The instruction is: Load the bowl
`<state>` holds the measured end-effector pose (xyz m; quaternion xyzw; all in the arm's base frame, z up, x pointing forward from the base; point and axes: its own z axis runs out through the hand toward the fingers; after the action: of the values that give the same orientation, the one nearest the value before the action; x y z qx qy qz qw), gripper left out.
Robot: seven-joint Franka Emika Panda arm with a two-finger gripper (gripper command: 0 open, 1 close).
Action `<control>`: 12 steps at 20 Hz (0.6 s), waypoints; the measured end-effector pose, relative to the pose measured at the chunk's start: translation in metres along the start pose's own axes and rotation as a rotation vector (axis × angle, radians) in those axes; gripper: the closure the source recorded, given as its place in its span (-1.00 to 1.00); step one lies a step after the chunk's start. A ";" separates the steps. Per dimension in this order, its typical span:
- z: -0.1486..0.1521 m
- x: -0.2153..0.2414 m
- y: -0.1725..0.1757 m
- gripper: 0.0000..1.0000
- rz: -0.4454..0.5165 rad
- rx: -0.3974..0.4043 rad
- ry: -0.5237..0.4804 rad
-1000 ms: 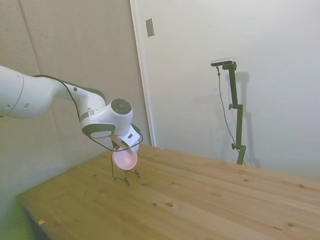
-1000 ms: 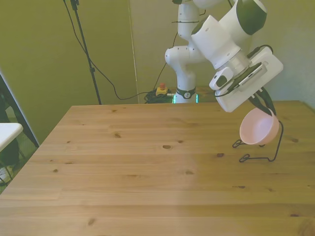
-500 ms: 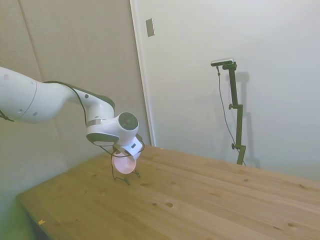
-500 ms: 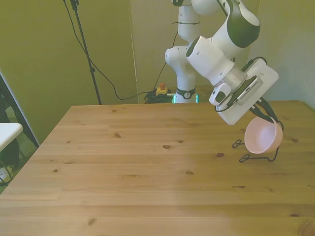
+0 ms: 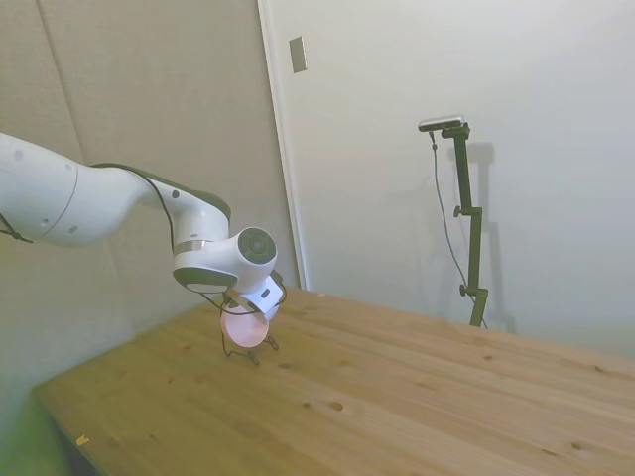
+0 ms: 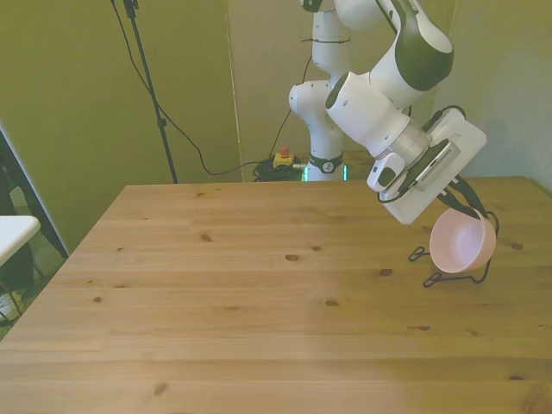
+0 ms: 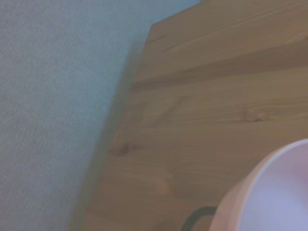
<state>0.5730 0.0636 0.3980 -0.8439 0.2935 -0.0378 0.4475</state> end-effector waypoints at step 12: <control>-0.001 0.002 0.011 -1.00 0.010 -0.008 0.002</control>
<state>0.5695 0.0569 0.3896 -0.8443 0.2983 -0.0352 0.4438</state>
